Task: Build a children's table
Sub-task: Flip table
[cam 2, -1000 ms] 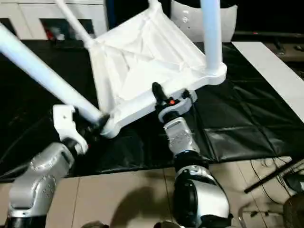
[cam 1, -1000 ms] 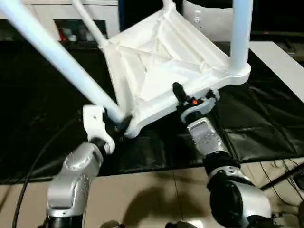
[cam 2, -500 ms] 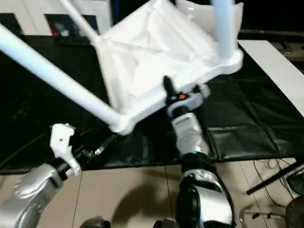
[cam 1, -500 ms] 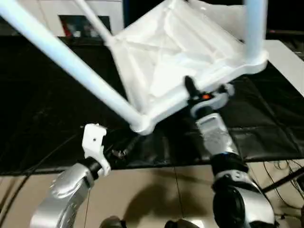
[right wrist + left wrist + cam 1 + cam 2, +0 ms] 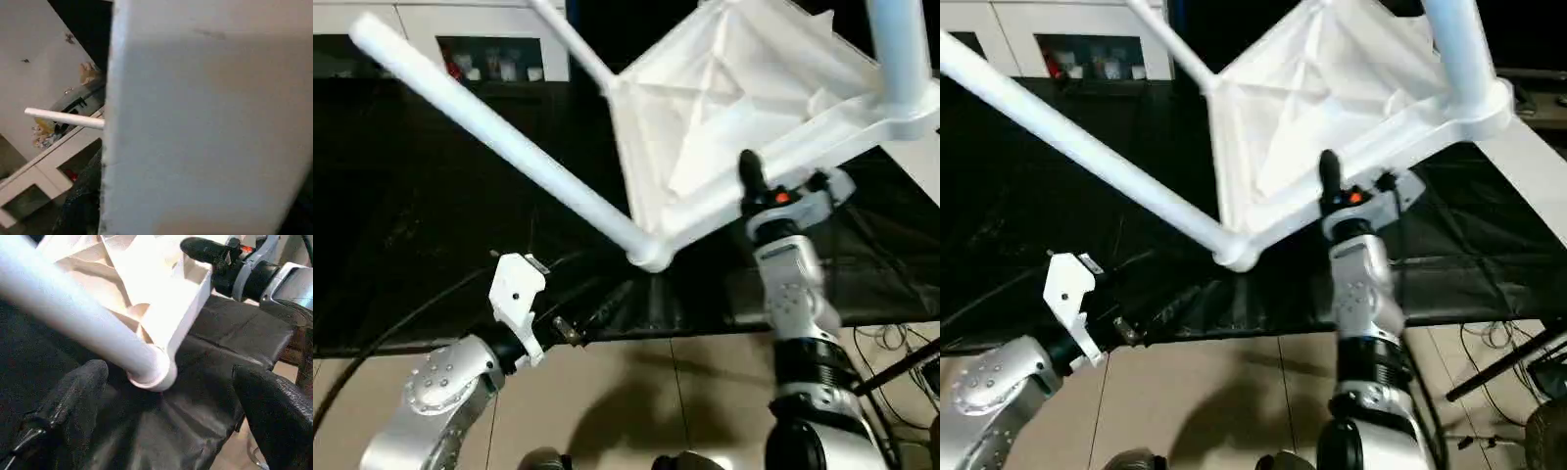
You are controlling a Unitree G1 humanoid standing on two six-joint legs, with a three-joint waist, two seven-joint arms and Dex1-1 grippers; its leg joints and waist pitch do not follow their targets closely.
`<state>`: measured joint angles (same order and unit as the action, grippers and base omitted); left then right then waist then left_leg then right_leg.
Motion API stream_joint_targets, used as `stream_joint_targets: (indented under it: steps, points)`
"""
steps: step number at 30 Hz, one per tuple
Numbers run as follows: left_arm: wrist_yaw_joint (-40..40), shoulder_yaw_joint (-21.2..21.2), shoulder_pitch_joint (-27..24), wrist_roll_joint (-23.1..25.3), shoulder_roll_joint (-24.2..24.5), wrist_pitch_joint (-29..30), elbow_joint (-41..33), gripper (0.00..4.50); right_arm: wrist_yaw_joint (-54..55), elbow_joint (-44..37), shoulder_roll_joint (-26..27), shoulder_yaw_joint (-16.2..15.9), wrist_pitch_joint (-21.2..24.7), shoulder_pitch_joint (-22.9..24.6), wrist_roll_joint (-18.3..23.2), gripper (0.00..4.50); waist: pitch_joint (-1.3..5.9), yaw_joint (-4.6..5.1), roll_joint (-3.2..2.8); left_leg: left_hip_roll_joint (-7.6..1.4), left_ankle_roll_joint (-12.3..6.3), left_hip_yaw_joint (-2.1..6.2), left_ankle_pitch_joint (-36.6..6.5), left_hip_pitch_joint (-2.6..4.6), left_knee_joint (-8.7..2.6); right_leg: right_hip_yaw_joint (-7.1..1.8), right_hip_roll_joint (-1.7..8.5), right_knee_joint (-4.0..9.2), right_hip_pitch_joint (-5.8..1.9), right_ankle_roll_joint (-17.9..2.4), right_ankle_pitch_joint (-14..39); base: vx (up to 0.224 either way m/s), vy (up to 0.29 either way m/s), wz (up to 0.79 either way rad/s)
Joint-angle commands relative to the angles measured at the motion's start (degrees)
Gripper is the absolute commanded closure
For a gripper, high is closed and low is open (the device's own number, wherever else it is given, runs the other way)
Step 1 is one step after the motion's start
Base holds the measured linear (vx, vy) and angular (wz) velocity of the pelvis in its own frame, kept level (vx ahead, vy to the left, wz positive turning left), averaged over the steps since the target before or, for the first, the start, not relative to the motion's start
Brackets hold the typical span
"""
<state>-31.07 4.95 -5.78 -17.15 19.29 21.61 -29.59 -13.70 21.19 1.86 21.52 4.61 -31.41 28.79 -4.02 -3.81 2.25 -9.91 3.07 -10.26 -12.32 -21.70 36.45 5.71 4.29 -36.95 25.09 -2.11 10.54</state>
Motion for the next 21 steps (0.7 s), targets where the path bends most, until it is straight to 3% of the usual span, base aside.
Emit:
stream_joint_targets:
  steps: [1,4,8,9,16,21]
  points:
    - [-0.1,0.3,0.8,0.4,0.5,0.4,-1.1,0.0,-2.8,-5.7,-2.3,-2.7,-1.4,-0.8,-2.8,2.51,3.74,0.63,0.78,-2.76,-0.64,0.8,-8.3,0.4,-4.82,-3.97,3.82,5.65,-3.9,-2.6,20.2,0.0,0.0,0.0]
    - [0.1,0.2,1.7,0.5,1.2,0.5,-2.0,0.0,-1.3,-8.0,-3.9,-3.8,0.2,0.0,-3.9,2.51,3.8,1.21,1.16,-2.69,-0.19,0.97,-8.1,0.29,-4.85,-3.95,3.7,5.8,-4.01,-1.0,21.3,0.0,0.0,0.0]
    - [1.1,0.2,3.1,2.6,1.6,-0.9,-2.5,0.0,1.3,-9.4,-6.2,-4.9,2.3,0.0,-6.5,2.51,3.95,1.72,1.31,-2.72,-0.3,0.96,-6.7,0.35,-4.69,-3.98,3.48,5.32,-3.98,-2.0,17.3,0.0,0.0,0.0]
    - [1.1,0.3,3.5,3.1,1.8,-1.2,-2.6,0.0,1.6,-9.4,-6.4,-5.1,2.5,-0.2,-6.9,2.51,3.98,1.83,1.63,-2.67,-0.49,0.94,-6.5,0.27,-4.66,-3.99,3.46,5.3,-4.06,-2.1,16.8,0.0,0.0,0.0]
    - [0.0,2.0,5.6,4.2,3.9,-1.1,-3.9,0.0,7.2,-9.5,-7.1,-6.8,4.5,-1.8,-11.1,2.51,3.99,1.87,1.42,-2.74,-0.19,0.96,-6.6,0.54,-4.64,-4.03,3.44,5.05,-3.89,-3.3,15.5,0.0,0.0,0.0]
    - [-1.1,3.4,5.4,5.3,5.2,0.0,-3.3,0.0,8.7,-9.7,-7.4,-7.5,3.8,-2.7,-12.4,2.52,3.96,1.64,1.51,-2.72,0.6,0.91,-8.3,0.78,-4.67,-4.13,3.44,5.22,-3.72,-2.7,17.6,0.0,0.0,0.0]
